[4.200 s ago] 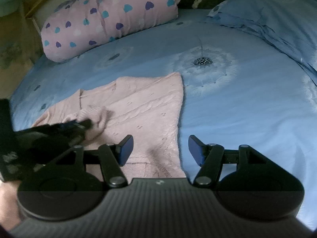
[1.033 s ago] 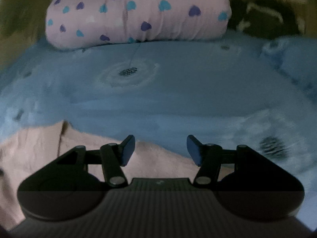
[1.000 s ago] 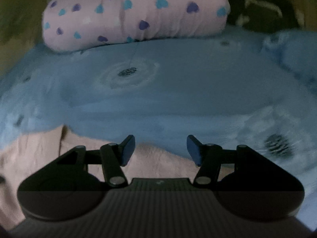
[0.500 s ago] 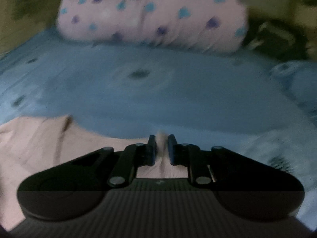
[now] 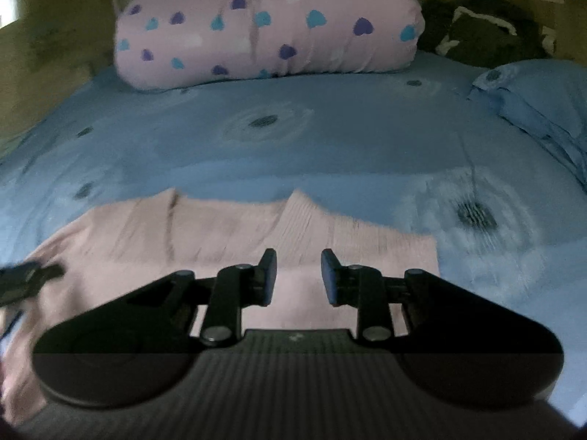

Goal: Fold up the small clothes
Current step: 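Move the left gripper to the other sleeve lying straight on the sheet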

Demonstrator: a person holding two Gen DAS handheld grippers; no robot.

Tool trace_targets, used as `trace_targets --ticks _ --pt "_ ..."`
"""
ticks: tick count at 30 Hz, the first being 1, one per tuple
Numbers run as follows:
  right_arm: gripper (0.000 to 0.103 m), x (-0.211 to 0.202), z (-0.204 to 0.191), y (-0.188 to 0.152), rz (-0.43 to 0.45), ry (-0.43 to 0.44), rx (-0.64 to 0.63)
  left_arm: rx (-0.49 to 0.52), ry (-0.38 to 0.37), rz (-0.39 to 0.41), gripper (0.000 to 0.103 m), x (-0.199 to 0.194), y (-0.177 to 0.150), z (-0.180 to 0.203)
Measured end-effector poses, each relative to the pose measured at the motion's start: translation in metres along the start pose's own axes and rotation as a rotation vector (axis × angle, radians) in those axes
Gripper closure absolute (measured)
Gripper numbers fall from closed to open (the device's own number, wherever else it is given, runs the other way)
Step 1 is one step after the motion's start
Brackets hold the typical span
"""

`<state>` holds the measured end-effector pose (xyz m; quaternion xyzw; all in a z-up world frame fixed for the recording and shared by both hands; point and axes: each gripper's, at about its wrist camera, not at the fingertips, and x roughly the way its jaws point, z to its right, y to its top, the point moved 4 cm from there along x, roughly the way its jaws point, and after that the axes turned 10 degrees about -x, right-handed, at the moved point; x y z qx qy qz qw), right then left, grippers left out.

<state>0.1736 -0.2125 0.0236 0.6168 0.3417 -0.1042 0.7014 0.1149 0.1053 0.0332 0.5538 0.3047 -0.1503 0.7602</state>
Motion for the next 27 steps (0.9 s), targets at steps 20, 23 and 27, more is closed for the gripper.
trace_targets --ticks 20,23,27 --pt "0.049 -0.147 -0.033 -0.110 -0.001 0.003 0.033 0.030 0.131 0.078 0.039 -0.133 -0.011 -0.078" --pt "0.049 -0.156 -0.044 -0.123 0.006 0.036 0.045 0.035 0.183 0.112 0.039 -0.161 0.000 -0.108" --pt "0.049 -0.162 -0.055 -0.142 -0.003 0.066 0.068 0.051 0.257 0.144 0.033 -0.190 0.012 -0.151"
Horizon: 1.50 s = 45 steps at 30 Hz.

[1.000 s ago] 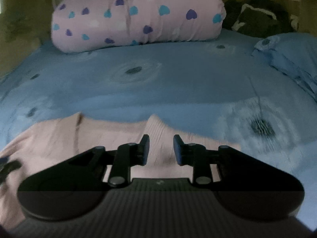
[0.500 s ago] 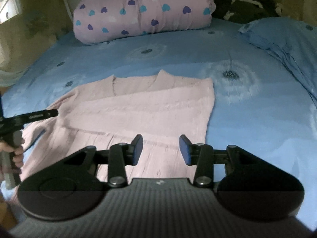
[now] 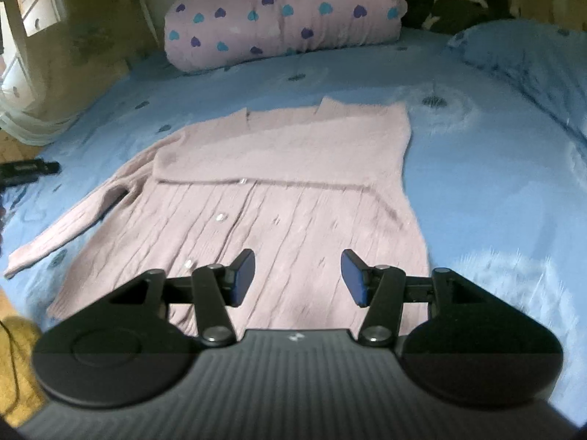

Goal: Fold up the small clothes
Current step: 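Move the left gripper to the other sleeve lying straight on the sheet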

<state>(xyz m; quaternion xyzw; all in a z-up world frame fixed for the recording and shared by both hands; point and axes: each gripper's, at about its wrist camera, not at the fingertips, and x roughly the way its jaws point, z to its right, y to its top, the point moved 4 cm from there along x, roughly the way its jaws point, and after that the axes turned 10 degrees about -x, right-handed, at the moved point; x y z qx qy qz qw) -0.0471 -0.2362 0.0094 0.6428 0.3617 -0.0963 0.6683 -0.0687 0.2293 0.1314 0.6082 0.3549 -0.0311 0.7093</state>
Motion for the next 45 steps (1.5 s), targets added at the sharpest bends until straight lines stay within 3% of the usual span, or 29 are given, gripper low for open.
trace_targets --ticks 4,8,14,18,21,24,30,39,45 --pt "0.049 0.001 -0.010 -0.021 -0.016 0.017 0.005 0.011 0.081 -0.012 0.033 -0.003 -0.003 -0.051" --pt "0.049 0.005 -0.017 -0.034 -0.030 0.006 -0.002 -0.041 0.139 -0.068 0.033 0.002 -0.023 -0.099" --pt "0.049 0.010 -0.018 -0.042 -0.042 -0.015 -0.012 -0.218 0.088 -0.195 0.033 0.011 -0.069 -0.140" --pt "0.049 0.015 -0.018 -0.050 -0.065 -0.032 -0.013 -0.324 0.010 -0.270 0.033 0.020 -0.092 -0.139" --pt "0.049 0.019 -0.018 -0.055 -0.075 -0.035 -0.014 -0.418 -0.033 -0.270 0.033 0.026 -0.102 -0.134" --pt "0.049 0.021 -0.021 -0.056 -0.070 -0.046 -0.034 -0.493 -0.030 -0.252 0.033 0.034 -0.105 -0.132" --pt "0.047 0.024 -0.017 -0.061 -0.061 -0.032 -0.018 -0.523 -0.004 -0.220 0.032 0.061 -0.100 -0.121" --pt "0.042 0.026 -0.020 -0.062 -0.043 -0.030 -0.040 -0.692 -0.064 -0.176 0.023 0.079 -0.095 -0.130" --pt "0.040 0.027 -0.023 -0.058 -0.054 -0.037 -0.043 -0.681 -0.018 -0.191 0.023 0.093 -0.087 -0.119"
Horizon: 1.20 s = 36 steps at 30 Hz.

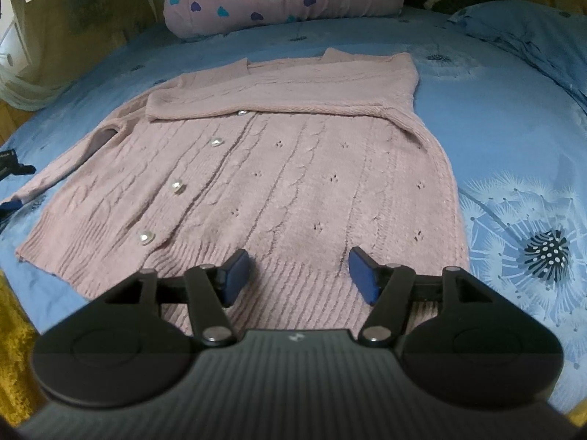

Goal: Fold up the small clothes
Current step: 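Move the left gripper to the other sleeve lying straight on the sheet, then close the left gripper on the sleeve cuff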

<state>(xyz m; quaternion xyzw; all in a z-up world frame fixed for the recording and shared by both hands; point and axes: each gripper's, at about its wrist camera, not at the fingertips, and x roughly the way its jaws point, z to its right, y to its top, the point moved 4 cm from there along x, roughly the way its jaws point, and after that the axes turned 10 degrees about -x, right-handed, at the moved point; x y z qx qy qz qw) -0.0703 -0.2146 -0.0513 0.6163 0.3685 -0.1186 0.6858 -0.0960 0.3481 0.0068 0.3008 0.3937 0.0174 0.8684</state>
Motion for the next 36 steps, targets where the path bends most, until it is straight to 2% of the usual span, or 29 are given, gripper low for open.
trace_targets --ticks 6,8,9,10,12,16,19,22,27,30,33,36 --pt "0.041 -0.003 -0.002 0.020 0.014 0.030 -0.029 0.048 0.010 -0.007 0.023 0.016 -0.007 0.018" --pt "0.041 -0.002 -0.002 0.029 0.031 0.028 -0.058 0.057 0.007 -0.007 0.026 0.021 -0.005 0.022" --pt "0.041 -0.001 -0.002 0.033 0.038 0.026 -0.072 0.062 0.008 -0.007 0.035 0.022 -0.004 0.023" --pt "0.041 0.000 -0.002 0.037 0.044 0.023 -0.083 0.068 0.017 -0.003 0.050 0.022 -0.003 0.023" --pt "0.041 0.004 0.001 0.044 0.053 0.019 -0.098 0.067 0.013 -0.005 0.066 0.023 0.000 0.022" --pt "0.041 0.016 0.009 0.051 0.070 0.008 -0.097 0.064 0.005 -0.004 0.082 0.024 0.004 0.020" --pt "0.041 0.023 0.013 0.047 0.089 0.027 -0.067 0.102 -0.025 0.041 0.084 0.018 0.013 0.028" --pt "0.041 0.029 0.018 0.037 0.116 0.044 -0.008 0.145 -0.021 0.104 0.084 0.009 0.034 0.045" --pt "0.042 0.035 0.029 0.029 0.127 0.036 0.062 0.205 -0.041 0.222 0.084 -0.010 0.080 0.084" --pt "0.042 0.032 0.031 0.030 0.150 0.037 0.076 0.237 -0.070 0.261 0.084 -0.019 0.098 0.111" --pt "0.042 0.033 0.031 0.028 0.147 0.034 0.087 0.283 -0.114 0.278 0.084 -0.030 0.100 0.139" --pt "0.042 0.032 0.030 0.029 0.153 0.033 0.083 0.317 -0.195 0.272 0.084 -0.045 0.088 0.170"
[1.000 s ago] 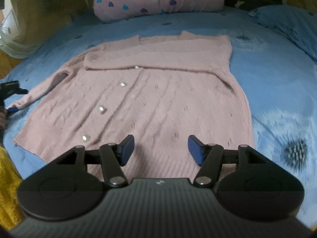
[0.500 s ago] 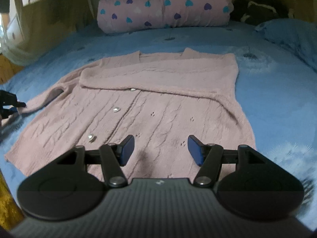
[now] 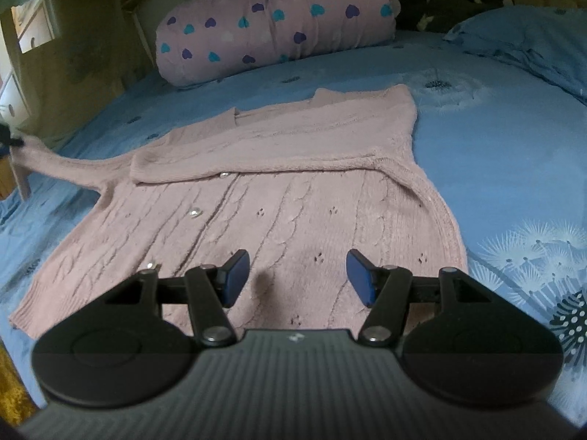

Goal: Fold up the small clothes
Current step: 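Carry the sleeve with the left gripper across the cardigan front and open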

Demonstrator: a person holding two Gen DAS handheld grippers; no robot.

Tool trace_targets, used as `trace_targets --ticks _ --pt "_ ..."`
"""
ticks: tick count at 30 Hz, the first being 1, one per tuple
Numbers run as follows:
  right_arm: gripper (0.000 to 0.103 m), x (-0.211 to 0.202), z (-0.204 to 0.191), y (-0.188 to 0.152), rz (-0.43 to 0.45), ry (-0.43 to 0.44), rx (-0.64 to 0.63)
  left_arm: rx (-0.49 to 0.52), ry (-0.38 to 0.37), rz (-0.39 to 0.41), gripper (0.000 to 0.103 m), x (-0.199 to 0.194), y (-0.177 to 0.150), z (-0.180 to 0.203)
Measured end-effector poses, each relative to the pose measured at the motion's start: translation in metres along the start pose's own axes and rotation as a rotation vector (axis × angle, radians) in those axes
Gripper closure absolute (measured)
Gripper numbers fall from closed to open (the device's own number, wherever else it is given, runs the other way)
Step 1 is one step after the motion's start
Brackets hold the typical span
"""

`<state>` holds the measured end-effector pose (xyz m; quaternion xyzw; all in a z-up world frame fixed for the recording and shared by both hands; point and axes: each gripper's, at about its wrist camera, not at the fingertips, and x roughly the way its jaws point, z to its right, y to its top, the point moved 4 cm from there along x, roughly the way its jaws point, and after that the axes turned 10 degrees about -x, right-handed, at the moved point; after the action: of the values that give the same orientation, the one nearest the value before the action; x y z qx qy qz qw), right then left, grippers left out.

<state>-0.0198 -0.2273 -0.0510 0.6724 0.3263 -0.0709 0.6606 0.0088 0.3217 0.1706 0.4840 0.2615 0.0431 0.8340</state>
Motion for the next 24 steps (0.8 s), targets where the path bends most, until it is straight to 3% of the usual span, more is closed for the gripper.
trace_targets --ticks 6,15,19,24 --pt "0.042 -0.004 0.003 0.001 0.014 0.015 0.027 0.028 -0.179 -0.032 0.084 -0.024 -0.017 0.073" --pt "0.042 -0.008 0.006 0.005 0.011 0.030 0.054 0.053 -0.362 -0.091 0.084 -0.050 -0.063 0.174" --pt "0.042 -0.008 0.009 0.003 -0.016 0.023 0.066 0.085 -0.420 -0.144 0.084 -0.053 -0.100 0.215" --pt "0.042 -0.009 0.016 0.005 -0.022 0.007 0.089 0.117 -0.440 -0.262 0.084 -0.038 -0.165 0.255"
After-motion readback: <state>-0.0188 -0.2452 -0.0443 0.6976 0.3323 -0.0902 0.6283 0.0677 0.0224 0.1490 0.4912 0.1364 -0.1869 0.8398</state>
